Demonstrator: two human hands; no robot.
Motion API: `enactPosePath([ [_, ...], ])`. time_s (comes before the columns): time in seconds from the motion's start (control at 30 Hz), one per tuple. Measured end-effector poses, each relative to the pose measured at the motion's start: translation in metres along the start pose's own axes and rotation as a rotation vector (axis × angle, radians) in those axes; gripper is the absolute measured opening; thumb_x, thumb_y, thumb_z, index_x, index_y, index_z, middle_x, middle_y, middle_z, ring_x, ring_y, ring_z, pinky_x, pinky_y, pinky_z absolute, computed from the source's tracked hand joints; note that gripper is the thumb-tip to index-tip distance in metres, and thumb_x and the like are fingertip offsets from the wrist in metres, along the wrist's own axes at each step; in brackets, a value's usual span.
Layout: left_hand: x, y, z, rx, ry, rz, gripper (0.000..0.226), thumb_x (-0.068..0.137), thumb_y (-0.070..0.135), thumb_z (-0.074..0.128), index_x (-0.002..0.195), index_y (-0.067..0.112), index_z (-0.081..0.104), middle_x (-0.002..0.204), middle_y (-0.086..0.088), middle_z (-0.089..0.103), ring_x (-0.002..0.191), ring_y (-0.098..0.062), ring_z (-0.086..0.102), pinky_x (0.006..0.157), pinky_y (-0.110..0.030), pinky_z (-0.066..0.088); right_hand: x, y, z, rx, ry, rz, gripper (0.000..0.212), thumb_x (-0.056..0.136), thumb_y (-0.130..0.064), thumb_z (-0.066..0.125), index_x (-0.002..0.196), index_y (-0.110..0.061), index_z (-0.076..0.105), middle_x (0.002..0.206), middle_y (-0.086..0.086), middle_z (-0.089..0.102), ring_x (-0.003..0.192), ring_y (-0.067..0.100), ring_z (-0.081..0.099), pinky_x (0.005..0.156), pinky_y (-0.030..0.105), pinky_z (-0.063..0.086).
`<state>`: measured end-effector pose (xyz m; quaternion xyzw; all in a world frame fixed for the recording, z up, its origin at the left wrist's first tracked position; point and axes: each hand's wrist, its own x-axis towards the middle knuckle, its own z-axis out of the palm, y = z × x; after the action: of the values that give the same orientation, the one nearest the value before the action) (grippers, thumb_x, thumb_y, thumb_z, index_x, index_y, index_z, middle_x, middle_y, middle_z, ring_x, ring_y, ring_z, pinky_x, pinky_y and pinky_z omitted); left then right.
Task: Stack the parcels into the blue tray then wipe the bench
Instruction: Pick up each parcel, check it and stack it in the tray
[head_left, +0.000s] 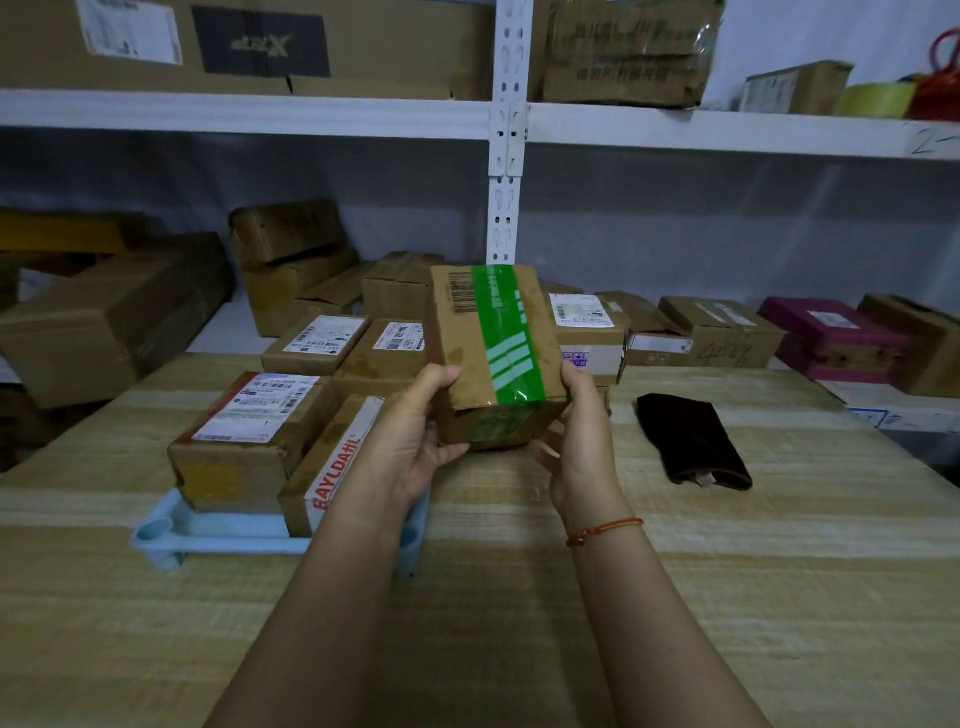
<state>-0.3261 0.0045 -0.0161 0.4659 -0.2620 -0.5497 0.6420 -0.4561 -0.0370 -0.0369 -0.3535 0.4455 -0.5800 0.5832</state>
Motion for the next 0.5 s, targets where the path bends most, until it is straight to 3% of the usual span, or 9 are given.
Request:
enactPosePath([
  [0.2,-0.0014,0.0020,-0.0028,-0.048,-0.012,0.008,0.008,0.088,0.020,0.060,0.093,0.014,0.064,0.082,-0.003,0.069,0.084,-0.017,0.064,0.074,-0.039,0.050,-0.0061,0.0013,0.0024,0.031,-0.050,0.017,0.033,0.091,-0.045,0.056,0.114,-0.023,0.067,0.103,-0.004,0.070,0.101,0.015,0.063,0.070,0.030,0.046],
  [0.4,0.0011,0.0012,-0.0074,-0.073,-0.020,0.039,0.007,0.086,0.015,0.057,0.089,0.014,0.063,0.086,-0.004,0.066,0.088,-0.019,0.060,0.082,-0.039,0.048,-0.0042,0.0032,0.0031,0.043,-0.085,-0.008,0.024,0.092,-0.039,0.057,0.107,-0.024,0.067,0.105,-0.002,0.070,0.102,0.016,0.063,0.071,0.032,0.047],
  [0.5,0.0022,-0.0005,-0.0088,-0.062,-0.029,0.058,0.008,0.086,0.013,0.054,0.089,0.013,0.061,0.092,-0.007,0.062,0.085,-0.018,0.058,0.078,-0.033,0.046,-0.0012,0.0061,0.0022,0.053,-0.136,-0.019,0.026,0.092,-0.036,0.057,0.110,-0.020,0.066,0.105,0.000,0.070,0.098,0.015,0.064,0.072,0.032,0.048],
])
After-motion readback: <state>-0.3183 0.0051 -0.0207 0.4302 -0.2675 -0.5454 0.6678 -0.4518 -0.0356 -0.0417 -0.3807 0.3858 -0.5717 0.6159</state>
